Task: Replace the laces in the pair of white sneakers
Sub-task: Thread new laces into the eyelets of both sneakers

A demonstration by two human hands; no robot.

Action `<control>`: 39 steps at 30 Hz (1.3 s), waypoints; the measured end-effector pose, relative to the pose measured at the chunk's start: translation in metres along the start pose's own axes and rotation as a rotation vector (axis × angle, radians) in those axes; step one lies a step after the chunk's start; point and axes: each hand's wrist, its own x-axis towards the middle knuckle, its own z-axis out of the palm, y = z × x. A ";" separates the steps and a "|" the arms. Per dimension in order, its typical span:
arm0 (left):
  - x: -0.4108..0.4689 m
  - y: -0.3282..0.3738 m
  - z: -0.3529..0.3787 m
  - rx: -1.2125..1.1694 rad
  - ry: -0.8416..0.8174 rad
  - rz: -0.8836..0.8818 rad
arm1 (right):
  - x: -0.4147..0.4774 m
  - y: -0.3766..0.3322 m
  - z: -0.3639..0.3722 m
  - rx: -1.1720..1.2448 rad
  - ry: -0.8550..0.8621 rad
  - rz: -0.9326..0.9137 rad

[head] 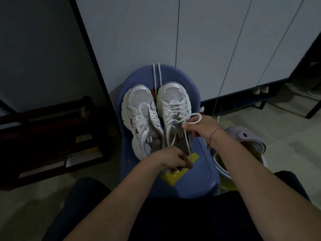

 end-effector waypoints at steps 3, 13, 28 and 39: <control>0.003 0.004 -0.003 -0.331 0.261 0.071 | 0.000 -0.001 0.002 0.010 0.005 -0.003; 0.020 0.021 0.004 -0.989 0.442 -0.028 | -0.001 -0.002 0.004 0.034 0.000 0.000; 0.014 0.024 0.012 -1.134 0.464 0.057 | 0.002 0.000 0.005 0.025 0.005 -0.020; 0.011 0.010 0.006 -0.697 0.172 -0.071 | 0.001 -0.001 0.004 -0.041 -0.023 -0.021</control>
